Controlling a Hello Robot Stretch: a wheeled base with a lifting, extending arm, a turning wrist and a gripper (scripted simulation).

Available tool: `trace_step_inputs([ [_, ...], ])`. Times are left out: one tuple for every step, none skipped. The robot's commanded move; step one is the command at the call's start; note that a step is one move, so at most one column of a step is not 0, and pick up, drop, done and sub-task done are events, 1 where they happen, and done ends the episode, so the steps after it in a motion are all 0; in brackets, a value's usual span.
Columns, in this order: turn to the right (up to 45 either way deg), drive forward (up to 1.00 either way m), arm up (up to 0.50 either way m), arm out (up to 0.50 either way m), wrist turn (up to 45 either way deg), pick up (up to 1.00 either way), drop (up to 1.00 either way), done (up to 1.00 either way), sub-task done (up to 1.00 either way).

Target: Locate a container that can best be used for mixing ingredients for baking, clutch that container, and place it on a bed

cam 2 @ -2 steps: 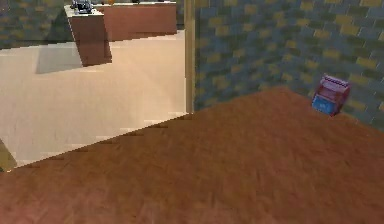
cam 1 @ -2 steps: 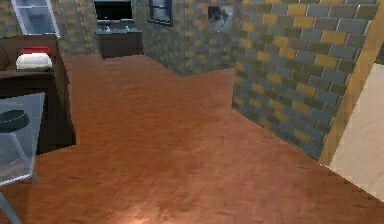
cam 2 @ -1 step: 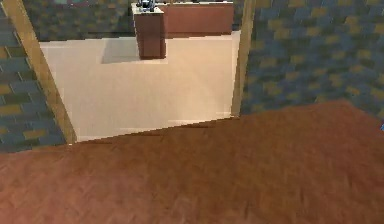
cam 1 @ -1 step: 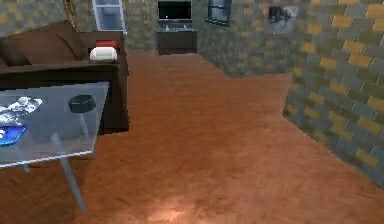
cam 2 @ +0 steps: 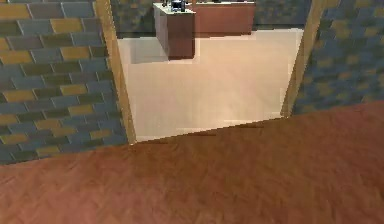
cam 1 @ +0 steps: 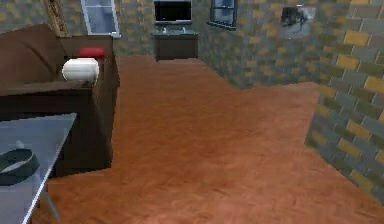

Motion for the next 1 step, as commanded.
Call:
trace_step_inputs([
  [-45.0, 0.0, 0.0, 0.0, 0.0, 0.0, 0.0, 0.0, 0.0],
])
